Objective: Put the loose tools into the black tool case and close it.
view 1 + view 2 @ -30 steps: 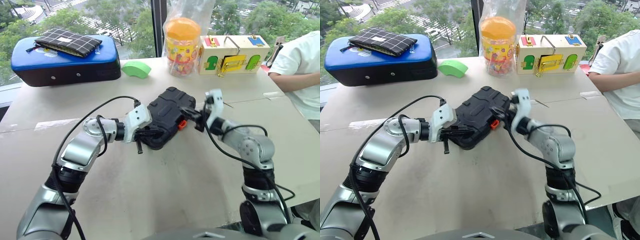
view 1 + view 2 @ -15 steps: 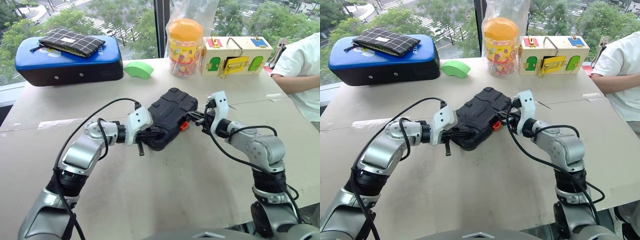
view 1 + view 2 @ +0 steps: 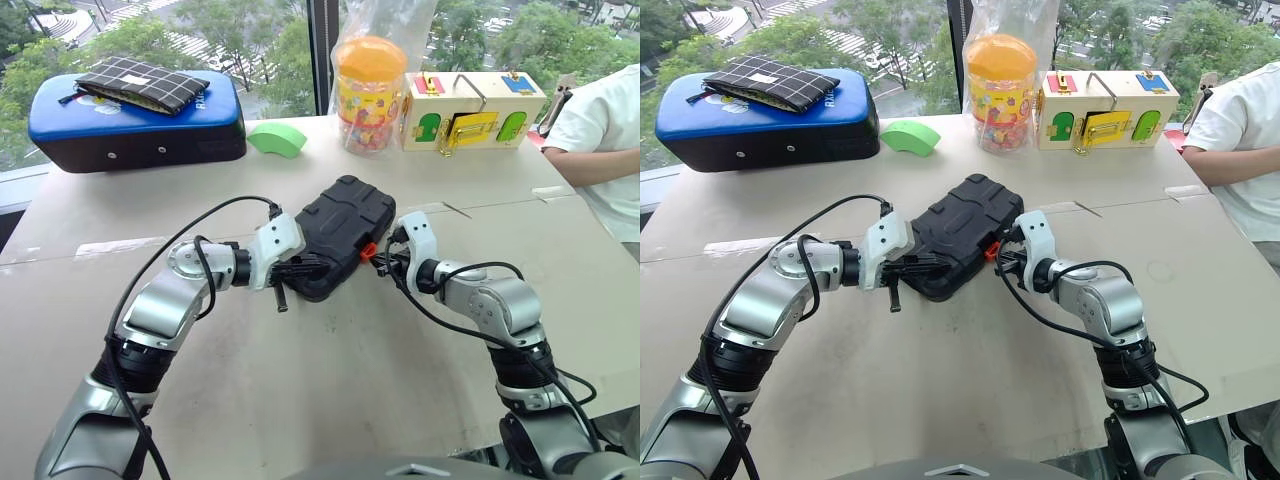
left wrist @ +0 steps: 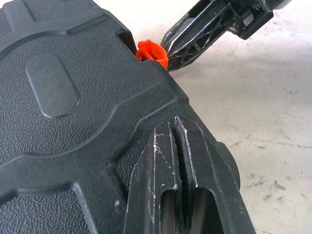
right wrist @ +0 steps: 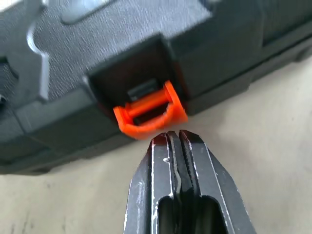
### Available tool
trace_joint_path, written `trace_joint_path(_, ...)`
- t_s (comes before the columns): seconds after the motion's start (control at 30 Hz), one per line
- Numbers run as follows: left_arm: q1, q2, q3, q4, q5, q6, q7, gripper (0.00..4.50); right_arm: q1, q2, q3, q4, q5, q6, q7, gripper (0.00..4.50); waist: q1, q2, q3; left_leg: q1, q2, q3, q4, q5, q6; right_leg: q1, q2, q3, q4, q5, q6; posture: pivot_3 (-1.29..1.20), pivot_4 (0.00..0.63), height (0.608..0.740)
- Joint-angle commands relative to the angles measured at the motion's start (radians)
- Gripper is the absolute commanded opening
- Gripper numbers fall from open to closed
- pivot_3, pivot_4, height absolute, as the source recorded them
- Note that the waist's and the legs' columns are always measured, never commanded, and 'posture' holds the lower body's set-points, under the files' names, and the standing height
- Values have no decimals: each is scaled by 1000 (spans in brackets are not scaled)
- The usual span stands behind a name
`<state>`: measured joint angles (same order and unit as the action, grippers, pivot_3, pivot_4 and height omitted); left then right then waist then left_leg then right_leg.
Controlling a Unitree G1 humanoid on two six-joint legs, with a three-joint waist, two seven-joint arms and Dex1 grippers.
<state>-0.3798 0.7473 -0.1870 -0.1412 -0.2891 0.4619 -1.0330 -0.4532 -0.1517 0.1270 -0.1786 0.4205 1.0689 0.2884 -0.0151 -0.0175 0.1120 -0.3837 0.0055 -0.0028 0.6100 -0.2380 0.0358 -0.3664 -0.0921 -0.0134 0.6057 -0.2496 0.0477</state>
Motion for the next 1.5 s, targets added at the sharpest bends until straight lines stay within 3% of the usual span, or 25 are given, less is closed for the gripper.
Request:
trace_joint_path(0.03, 69, 15, -82, 65, 58, 55, -16, 86, -39, 14, -30, -33, 19, -7, 9, 0, 0, 0, 0, 0, 0, 0, 0, 0, 0, 0, 0, 0, 0, 0, 0, 0, 150, 740)
trace_joint_path(0.7, 99, -3, -82, 51, 62, 55, 8, 86, -110, 106, -29, -61, 43, -1, 37, 0, -23, 3, -3, -1, 0, 0, -4, -1, -2, -3, -1, 0, -1, 0, 0, 0, 150, 740)
trace_joint_path(0.77, 121, -58, -1, 45, 20, 2, 60, 86, -81, 88, -17, -121, 15, -114, 57, 0, -19, 5, -4, -1, 0, 0, -6, 0, 0, -4, -1, 0, -2, 0, 0, 0, 150, 740)
trace_joint_path(0.83, 132, -197, 175, 31, -114, -56, 155, 86, -29, 93, -43, -158, 5, -322, 113, 0, -13, 7, -4, -2, -1, 0, -8, 0, 0, -4, -3, 0, -5, 0, 0, 0, 150, 740)
trace_joint_path(0.9, 154, -208, 290, -26, -262, 61, 140, 86, 9, 8, -48, -184, 17, -384, 215, 0, -1, -3, -2, -8, -3, 0, -7, 0, 0, -8, -5, -1, -8, 0, 0, 0, 150, 740)
trace_joint_path(0.93, 167, -201, 320, -53, -310, 105, 133, 614, 22, -23, -49, -192, 22, -392, 237, 556, -1, -6, -1, -17, -3, -1, -4, 1, 2, -14, -4, -3, -6, 1, 1, 0, 150, 740)
trace_joint_path(1.07, 305, -147, 429, -189, -413, 167, 128, 2038, 106, -220, -61, -238, -14, -486, 367, 2006, -2, -6, 0, -17, -3, -1, -2, 1, 3, -13, -4, -3, -6, 1, 0, 0, 150, 740)
trace_joint_path(1.23, 641, -37, 618, -284, -429, 125, 7, 4500, 401, -538, -290, -299, 50, -579, 630, 4483, 8, -5, 4, -17, -3, -1, -6, 0, 3, -12, -5, -4, -15, 1, 0, 0, 150, 740)
trace_joint_path(1.33, 772, -22, 694, -284, -392, 54, -22, 4500, 579, -618, -428, -291, 80, -656, 735, 4483, 21, -6, 4, -16, -3, -1, -7, -2, 2, -11, -5, -5, -17, 0, 0, 0, 150, 740)
trace_joint_path(1.5, 924, -27, 742, -313, -354, -21, -53, 4500, 759, -623, -612, -263, 101, -774, 810, 4483, 29, -5, 7, -14, -2, 3, -5, -4, -1, -10, -12, -11, -16, 0, 0, 0, 150, 740)
